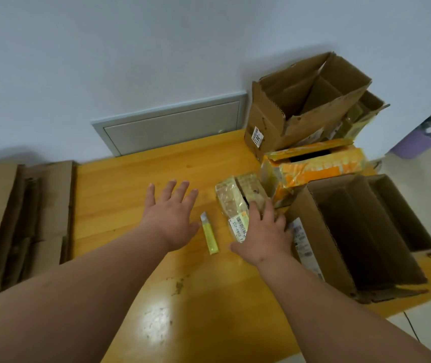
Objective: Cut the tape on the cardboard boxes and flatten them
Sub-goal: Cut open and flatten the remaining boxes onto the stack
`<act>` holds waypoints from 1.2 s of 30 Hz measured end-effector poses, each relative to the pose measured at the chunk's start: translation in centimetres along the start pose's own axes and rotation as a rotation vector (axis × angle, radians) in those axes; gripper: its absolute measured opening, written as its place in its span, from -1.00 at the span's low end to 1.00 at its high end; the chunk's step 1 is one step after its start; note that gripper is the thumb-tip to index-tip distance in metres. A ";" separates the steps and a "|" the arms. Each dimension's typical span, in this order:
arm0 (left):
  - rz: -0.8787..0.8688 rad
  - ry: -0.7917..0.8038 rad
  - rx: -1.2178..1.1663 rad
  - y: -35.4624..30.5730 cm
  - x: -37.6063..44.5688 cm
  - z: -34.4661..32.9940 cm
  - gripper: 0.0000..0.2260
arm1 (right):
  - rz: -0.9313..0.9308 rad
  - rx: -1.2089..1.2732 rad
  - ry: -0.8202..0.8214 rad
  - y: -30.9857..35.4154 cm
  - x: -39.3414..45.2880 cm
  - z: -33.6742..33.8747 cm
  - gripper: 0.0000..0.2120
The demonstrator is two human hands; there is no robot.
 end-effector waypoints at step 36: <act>-0.201 -0.232 0.042 12.3 -9.5 0.8 0.18 | -0.069 1.369 1.017 17.8 -2.5 -2.1 -0.56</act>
Point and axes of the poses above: each hand's wrist, its own x-axis towards the middle knuckle, its own z-axis out of the back of the hand, y = z × x, the point moved 7 cm from there along x, towards the middle knuckle, and after that the axes turned 2 degrees about z, right-handed, at the moved point
